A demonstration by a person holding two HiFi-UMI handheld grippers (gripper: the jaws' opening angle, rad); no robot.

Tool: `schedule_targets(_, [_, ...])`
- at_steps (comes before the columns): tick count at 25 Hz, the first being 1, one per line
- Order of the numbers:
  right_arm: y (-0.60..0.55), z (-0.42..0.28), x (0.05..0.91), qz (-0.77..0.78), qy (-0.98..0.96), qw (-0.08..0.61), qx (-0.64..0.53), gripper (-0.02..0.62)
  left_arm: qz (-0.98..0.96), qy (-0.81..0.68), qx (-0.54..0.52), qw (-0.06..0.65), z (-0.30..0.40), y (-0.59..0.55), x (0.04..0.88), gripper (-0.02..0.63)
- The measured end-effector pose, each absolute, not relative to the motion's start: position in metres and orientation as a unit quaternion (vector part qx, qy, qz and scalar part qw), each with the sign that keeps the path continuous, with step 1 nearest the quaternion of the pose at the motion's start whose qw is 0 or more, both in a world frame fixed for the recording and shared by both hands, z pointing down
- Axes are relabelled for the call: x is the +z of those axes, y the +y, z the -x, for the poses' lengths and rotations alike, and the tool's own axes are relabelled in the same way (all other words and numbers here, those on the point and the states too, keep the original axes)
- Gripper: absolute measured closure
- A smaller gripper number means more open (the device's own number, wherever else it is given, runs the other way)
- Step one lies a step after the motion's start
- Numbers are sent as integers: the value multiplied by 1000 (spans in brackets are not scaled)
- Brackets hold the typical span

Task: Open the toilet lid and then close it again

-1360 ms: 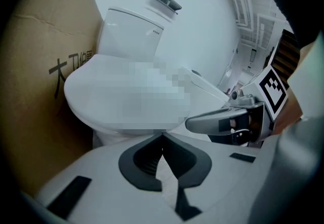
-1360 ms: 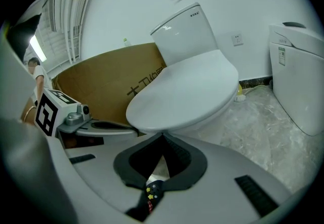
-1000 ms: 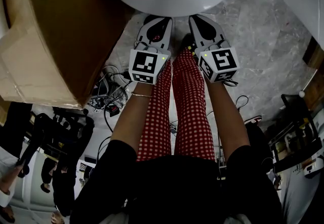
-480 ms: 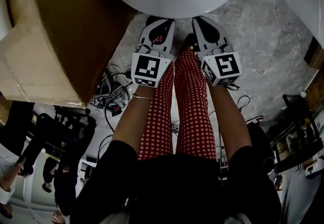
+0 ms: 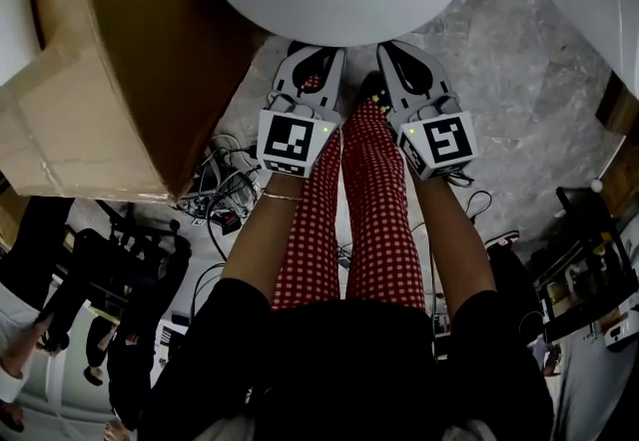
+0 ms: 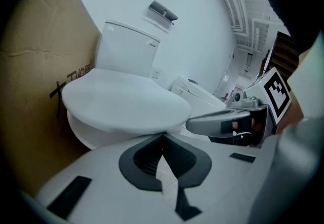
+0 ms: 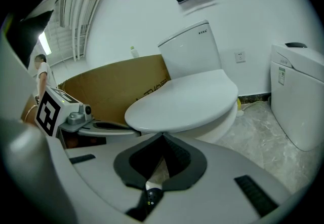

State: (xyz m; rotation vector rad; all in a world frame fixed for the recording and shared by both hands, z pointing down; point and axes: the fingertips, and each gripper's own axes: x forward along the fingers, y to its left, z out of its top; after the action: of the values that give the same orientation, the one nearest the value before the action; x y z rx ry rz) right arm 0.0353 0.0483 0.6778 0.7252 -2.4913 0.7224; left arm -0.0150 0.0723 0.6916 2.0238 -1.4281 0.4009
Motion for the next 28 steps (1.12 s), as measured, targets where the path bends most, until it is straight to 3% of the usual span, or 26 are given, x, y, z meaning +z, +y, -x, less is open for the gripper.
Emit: schedule_targets(28, [29, -34, 597, -277, -914, 184, 233, 577, -779, -551, 122, 273, 17, 51, 608, 603])
